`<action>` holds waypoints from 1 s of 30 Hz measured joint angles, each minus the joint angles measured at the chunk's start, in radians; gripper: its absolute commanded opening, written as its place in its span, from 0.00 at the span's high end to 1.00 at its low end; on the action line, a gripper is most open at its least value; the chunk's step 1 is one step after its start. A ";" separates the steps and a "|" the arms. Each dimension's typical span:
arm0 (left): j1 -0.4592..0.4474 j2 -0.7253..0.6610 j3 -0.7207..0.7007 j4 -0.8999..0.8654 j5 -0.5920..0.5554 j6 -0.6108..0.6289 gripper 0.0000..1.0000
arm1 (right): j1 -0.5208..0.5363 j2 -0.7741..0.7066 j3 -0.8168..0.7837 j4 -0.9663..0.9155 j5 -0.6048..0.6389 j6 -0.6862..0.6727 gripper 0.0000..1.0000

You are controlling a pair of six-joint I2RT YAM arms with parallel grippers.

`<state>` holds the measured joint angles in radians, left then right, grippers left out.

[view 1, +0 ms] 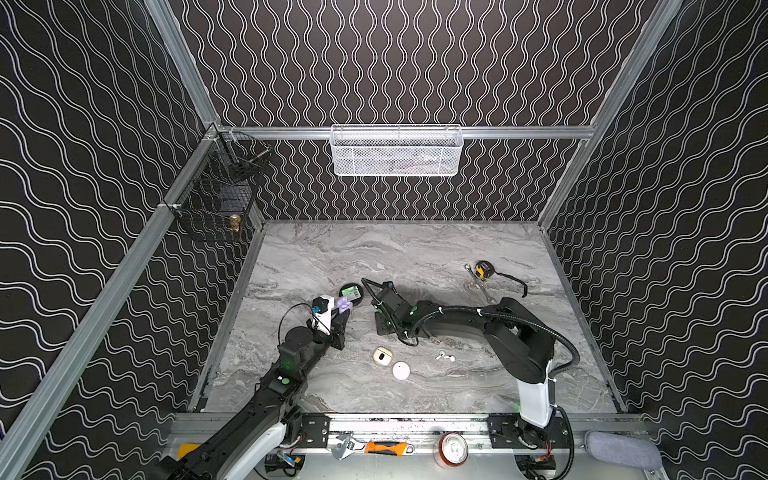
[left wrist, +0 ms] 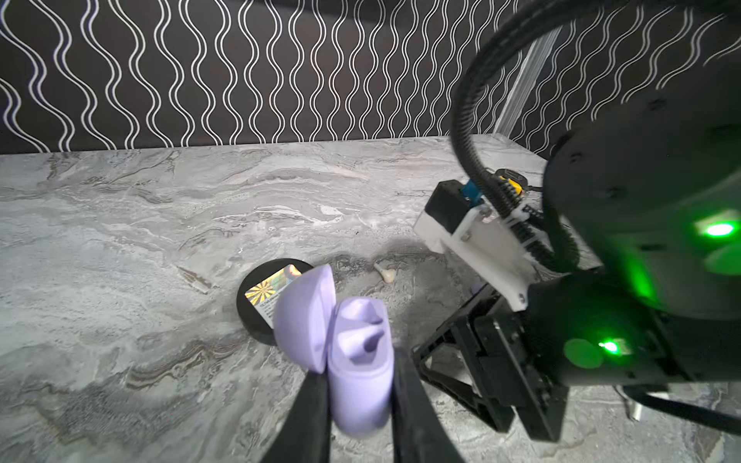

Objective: Insert wireless bluetooth earbuds into charging case
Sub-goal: Pick up the wireless bluetooth earbud from the center of the table.

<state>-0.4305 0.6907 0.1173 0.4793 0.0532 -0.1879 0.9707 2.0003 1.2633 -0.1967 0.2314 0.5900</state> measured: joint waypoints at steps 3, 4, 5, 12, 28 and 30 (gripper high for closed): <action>0.000 -0.005 0.002 0.000 0.004 0.000 1.00 | 0.004 0.020 0.018 -0.016 0.018 -0.001 0.48; 0.000 -0.006 0.004 -0.002 0.006 0.000 1.00 | 0.005 0.027 0.028 -0.021 0.026 -0.003 0.48; 0.000 -0.008 0.006 -0.003 0.008 0.000 1.00 | 0.008 0.034 0.037 -0.022 0.029 -0.003 0.48; 0.000 -0.008 0.008 -0.002 0.029 0.001 1.00 | 0.023 0.063 0.072 -0.036 0.071 -0.008 0.50; 0.000 0.023 0.029 -0.010 0.035 0.005 1.00 | 0.025 -0.187 -0.068 -0.043 0.111 -0.034 0.44; 0.000 0.029 0.033 -0.018 0.040 0.005 1.00 | 0.024 -0.245 -0.089 -0.041 0.122 -0.034 0.45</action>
<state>-0.4305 0.7197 0.1505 0.4618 0.0933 -0.1833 0.9947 1.7557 1.1748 -0.2379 0.3531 0.5556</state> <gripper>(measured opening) 0.239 0.558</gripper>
